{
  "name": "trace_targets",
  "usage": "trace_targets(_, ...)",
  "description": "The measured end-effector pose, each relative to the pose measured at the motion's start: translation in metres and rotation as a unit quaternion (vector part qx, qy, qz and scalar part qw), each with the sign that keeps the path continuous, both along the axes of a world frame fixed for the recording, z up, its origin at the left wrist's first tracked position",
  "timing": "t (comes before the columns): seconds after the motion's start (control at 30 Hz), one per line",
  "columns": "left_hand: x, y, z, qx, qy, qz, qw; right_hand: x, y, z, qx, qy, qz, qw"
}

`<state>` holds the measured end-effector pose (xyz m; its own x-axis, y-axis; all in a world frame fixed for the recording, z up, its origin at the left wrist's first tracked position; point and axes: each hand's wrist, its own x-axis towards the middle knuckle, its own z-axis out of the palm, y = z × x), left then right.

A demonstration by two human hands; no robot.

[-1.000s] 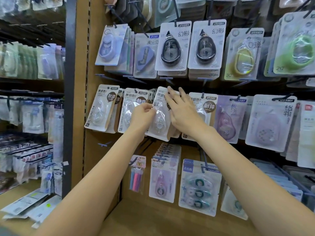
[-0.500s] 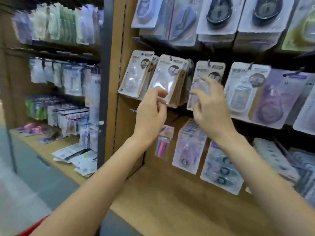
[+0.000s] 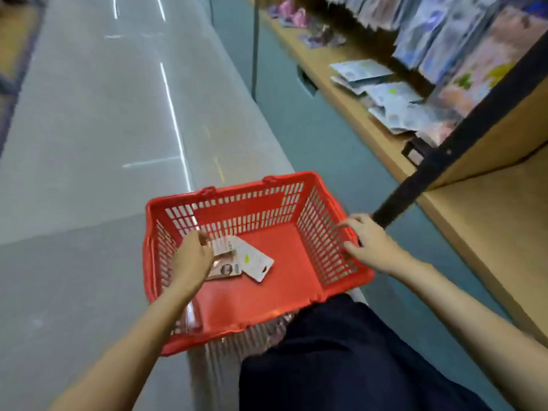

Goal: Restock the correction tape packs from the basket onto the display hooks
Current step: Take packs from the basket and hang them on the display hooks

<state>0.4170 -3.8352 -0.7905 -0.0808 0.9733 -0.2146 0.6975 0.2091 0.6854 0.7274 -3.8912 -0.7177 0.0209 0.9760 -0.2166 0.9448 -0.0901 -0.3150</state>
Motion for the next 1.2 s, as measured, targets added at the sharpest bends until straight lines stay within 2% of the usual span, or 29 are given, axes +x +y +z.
trace_targets(0.1,-0.028,-0.005,-0.062,-0.082,0.080,-0.053,0.992,-0.021,0.039,-0.077,-0.059,-0.041,0.126,0.989)
trace_targets(0.2,-0.033,0.009,-0.106,-0.087,0.148,-0.145,0.974,-0.054,0.074,-0.137,-0.107,-0.132,0.282,0.944)
trace_targets(0.27,-0.029,0.024,-0.132,-0.088,0.226,-0.203,0.949,-0.079,0.095,-0.175,-0.059,-0.146,0.376,0.913)
trace_targets(0.3,-0.026,0.032,-0.143,-0.088,0.264,-0.228,0.933,-0.092,0.102,-0.190,-0.045,-0.161,0.389,0.906)
trace_targets(0.37,-0.021,0.048,-0.170,-0.065,0.307,-0.279,0.908,-0.110,0.107,-0.235,-0.035,-0.227,0.453,0.861)
trace_targets(0.4,-0.018,0.054,-0.187,-0.053,0.315,-0.301,0.899,-0.113,0.105,-0.252,-0.052,-0.246,0.460,0.851)
trace_targets(0.5,-0.006,0.066,-0.214,-0.065,0.379,-0.330,0.862,-0.113,0.107,-0.271,-0.119,-0.221,0.380,0.890)
trace_targets(0.6,0.001,0.074,-0.220,-0.090,0.399,-0.321,0.854,-0.098,0.114,-0.288,-0.039,-0.166,0.361,0.917)
trace_targets(0.67,0.000,0.085,-0.213,-0.054,0.365,-0.329,0.869,-0.092,0.119,-0.281,-0.035,-0.082,0.321,0.943)
trace_targets(0.77,0.003,0.102,-0.190,0.011,0.344,-0.361,0.867,-0.086,0.124,-0.251,-0.009,0.091,0.211,0.973)
trace_targets(0.87,0.006,0.106,-0.165,-0.036,0.345,-0.295,0.890,-0.069,0.125,-0.201,-0.009,0.187,0.067,0.980)
trace_targets(0.93,0.004,0.103,-0.145,-0.059,0.288,-0.224,0.929,-0.047,0.123,-0.165,0.013,0.205,-0.044,0.978)
trace_targets(0.97,0.003,0.099,-0.130,-0.054,0.231,-0.185,0.954,-0.036,0.119,-0.147,0.012,0.237,-0.096,0.967)
trace_targets(1.03,0.008,0.095,-0.097,-0.033,0.057,-0.140,0.988,-0.020,0.106,-0.098,0.022,0.357,-0.186,0.915)
trace_targets(1.1,0.025,0.089,-0.049,-0.030,-0.135,-0.129,0.982,-0.009,0.086,-0.048,0.041,0.461,-0.248,0.851)
trace_targets(1.2,0.069,0.076,0.037,-0.027,-0.337,-0.143,0.930,0.004,0.049,0.025,0.071,0.531,-0.281,0.797)
